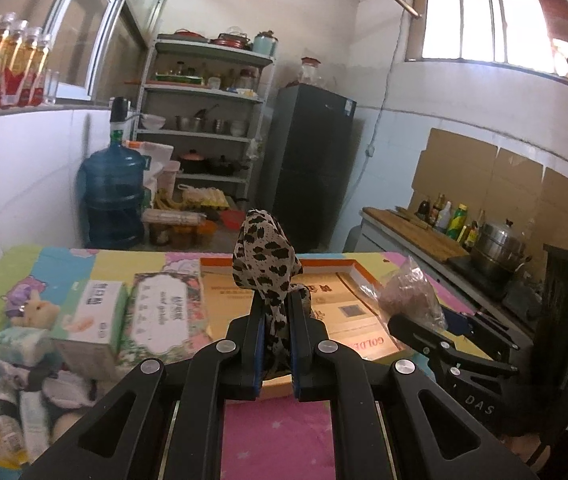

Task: Organize soft objects
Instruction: 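Carry the scrunchie and the clear bag over the orange box and lower them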

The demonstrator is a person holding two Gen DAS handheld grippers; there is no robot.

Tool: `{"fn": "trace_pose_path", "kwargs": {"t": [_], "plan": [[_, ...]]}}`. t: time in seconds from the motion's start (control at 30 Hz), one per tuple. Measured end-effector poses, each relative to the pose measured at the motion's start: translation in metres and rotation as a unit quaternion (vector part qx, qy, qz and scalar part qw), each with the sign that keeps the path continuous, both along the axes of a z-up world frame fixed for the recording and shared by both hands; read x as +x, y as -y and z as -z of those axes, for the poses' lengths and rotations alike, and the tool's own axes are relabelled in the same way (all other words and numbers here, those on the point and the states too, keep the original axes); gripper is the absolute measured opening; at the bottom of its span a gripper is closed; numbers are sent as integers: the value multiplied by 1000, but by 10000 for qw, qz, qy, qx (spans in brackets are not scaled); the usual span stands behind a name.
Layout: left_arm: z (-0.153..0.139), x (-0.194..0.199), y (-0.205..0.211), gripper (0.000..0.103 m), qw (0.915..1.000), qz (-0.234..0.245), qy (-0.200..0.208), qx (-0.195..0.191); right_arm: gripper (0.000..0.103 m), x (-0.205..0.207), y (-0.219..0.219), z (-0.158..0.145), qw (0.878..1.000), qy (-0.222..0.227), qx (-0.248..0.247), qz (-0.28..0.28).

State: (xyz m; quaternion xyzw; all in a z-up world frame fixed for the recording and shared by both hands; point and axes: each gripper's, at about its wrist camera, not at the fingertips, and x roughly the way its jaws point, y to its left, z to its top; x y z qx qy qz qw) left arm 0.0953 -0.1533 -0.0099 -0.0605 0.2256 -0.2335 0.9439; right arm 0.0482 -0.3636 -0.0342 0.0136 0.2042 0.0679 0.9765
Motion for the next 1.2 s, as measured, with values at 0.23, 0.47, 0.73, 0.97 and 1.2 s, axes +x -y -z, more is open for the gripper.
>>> {"fn": "trace_pose_path", "kwargs": {"t": [0.23, 0.47, 0.73, 0.97, 1.2], "plan": [[10, 23, 25, 9, 9995, 178, -223, -109, 49, 18, 21, 0, 10000, -1, -41, 40], [20, 47, 50, 9, 9990, 245, -366, -118, 49, 37, 41, 7, 9998, -153, -19, 92], [35, 75, 72, 9, 9985, 98, -535, -39, 49, 67, 59, 16, 9991, -409, 87, 109], [48, 94, 82, 9, 9979, -159, -586, 227, 49, 89, 63, 24, 9983, -573, 95, 99], [59, 107, 93, 9, 9959, -326, -612, 581, 49, 107, 73, 34, 9958, -848, 299, 174]]}}
